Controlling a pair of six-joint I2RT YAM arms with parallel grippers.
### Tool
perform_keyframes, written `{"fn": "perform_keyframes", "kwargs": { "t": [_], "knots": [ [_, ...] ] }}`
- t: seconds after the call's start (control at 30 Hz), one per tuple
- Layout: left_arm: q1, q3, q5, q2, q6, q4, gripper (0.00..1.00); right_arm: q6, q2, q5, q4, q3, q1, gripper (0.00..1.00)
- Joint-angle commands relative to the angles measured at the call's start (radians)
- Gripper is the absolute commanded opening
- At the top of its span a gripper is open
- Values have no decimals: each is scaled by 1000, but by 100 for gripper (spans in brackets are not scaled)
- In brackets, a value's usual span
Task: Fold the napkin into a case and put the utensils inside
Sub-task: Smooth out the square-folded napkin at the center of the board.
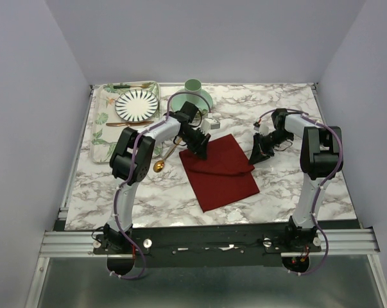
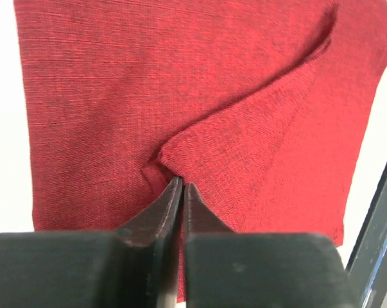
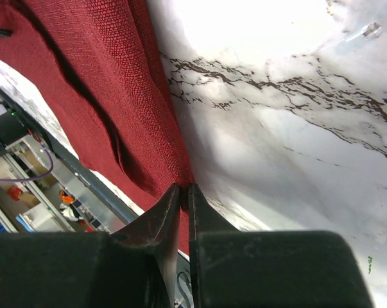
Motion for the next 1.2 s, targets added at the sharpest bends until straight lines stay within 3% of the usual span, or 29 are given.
{"fn": "perform_keyframes", "kwargs": {
  "t": [0.0,0.17,0.3,0.33,0.37,0.47,0.57,0.73,0.93,1.17],
  "knots": [
    [-4,-37,86,-115,108,-55,0,-5,-14,4,-5,-4,7,17],
    [-8,-154,132,-240,237,-112,0,-8,-22,7,-8,-4,7,17],
    [-33,-316,86,-323,398,-145,0,-11,-28,11,-14,-4,5,18],
    [-45,-346,71,-339,430,-150,7,-13,-29,16,-18,-4,7,20],
    [-53,-370,62,-373,487,-156,29,-16,-31,15,-19,-4,5,23],
    [-73,-453,14,-451,538,-146,51,-22,-34,18,-30,-7,7,29],
    [-83,-515,-33,-543,516,-74,58,-31,-40,21,-39,-12,5,32],
    [-145,-598,-203,-657,339,126,62,-45,-54,34,-56,-18,5,33],
    [-139,-428,-231,-527,227,123,70,-57,-60,56,-60,-20,5,30],
    [-25,-133,-103,-256,70,27,71,-45,-49,44,-51,-9,7,20]
  ]
}}
